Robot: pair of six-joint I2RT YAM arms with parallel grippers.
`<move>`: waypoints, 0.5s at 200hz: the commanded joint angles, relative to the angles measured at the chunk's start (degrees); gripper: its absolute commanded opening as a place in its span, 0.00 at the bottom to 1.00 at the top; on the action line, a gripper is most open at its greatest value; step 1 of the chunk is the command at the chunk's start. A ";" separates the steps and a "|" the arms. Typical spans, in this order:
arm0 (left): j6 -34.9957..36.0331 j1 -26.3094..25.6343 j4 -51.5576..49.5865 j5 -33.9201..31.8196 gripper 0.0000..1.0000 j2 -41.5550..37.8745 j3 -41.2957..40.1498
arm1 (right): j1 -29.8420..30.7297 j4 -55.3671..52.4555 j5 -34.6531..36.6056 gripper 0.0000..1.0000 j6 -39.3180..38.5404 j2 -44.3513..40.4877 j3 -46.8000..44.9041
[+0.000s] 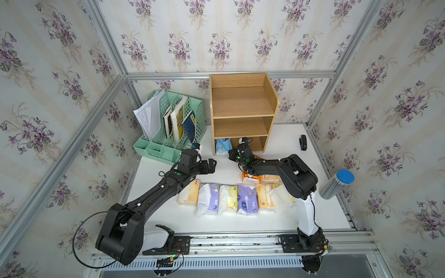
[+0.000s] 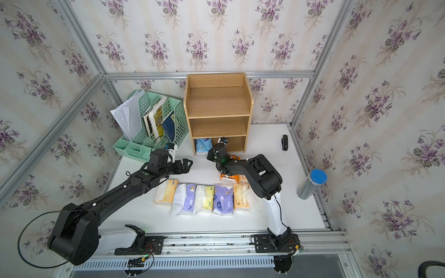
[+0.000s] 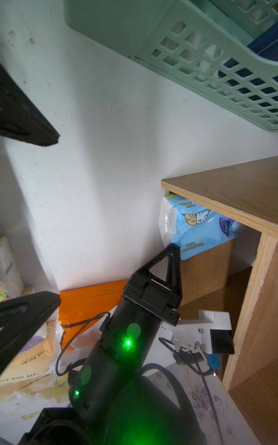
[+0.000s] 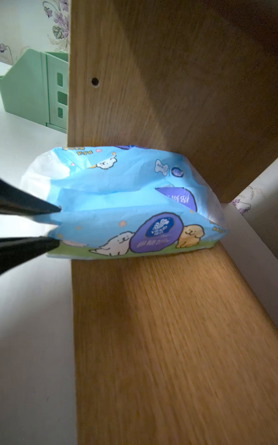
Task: Remove the tissue boxes from the shelf
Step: Pick up a box of tissues from the shelf.
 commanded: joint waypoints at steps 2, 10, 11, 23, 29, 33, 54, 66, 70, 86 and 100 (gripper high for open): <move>-0.94 -0.12 0.95 0.62 0.99 -1.10 -0.49 | 0.39 1.38 -0.53 0.12 -2.06 -2.40 -1.44; -0.98 -0.07 0.46 0.41 0.99 -1.71 -0.60 | 0.69 0.12 -0.12 0.09 -2.19 -3.59 -2.17; -0.99 -0.06 0.38 0.40 0.99 -1.79 -0.61 | 0.74 -0.08 -0.01 0.09 -2.19 -3.71 -2.30; -1.11 -0.12 -0.54 0.24 0.99 -2.75 -0.48 | 1.29 -2.01 0.84 0.07 -2.71 -5.82 -3.70; -1.23 -0.07 -1.19 0.18 0.99 -3.19 -0.40 | 1.60 -2.82 1.20 0.06 -3.12 -6.98 -4.64; -1.40 -0.19 -1.55 0.14 0.99 -3.49 -0.37 | 1.91 -3.33 1.46 0.05 -3.28 -7.64 -5.04; -2.78 -0.94 -2.58 -0.36 0.99 -5.52 -0.57 | 3.24 -6.36 2.29 0.04 -3.22 -11.79 -8.24; -3.38 -1.96 -3.51 -1.56 0.99 -6.85 -0.53 | 4.44 -8.03 2.97 0.04 -2.99 -14.08 -9.95; -3.45 -2.31 -4.07 -1.99 0.99 -7.27 -0.45 | 4.92 -8.67 3.42 0.04 -2.98 -14.87 -10.56; -3.87 -4.16 -5.93 -4.06 0.99 -8.87 0.11 | 7.09 -11.48 5.34 0.04 -2.85 -17.49 -12.60; -3.97 -5.72 -7.57 -4.80 0.99 -9.78 0.69 | 8.75 -13.68 6.91 0.04 -2.32 -19.36 -14.38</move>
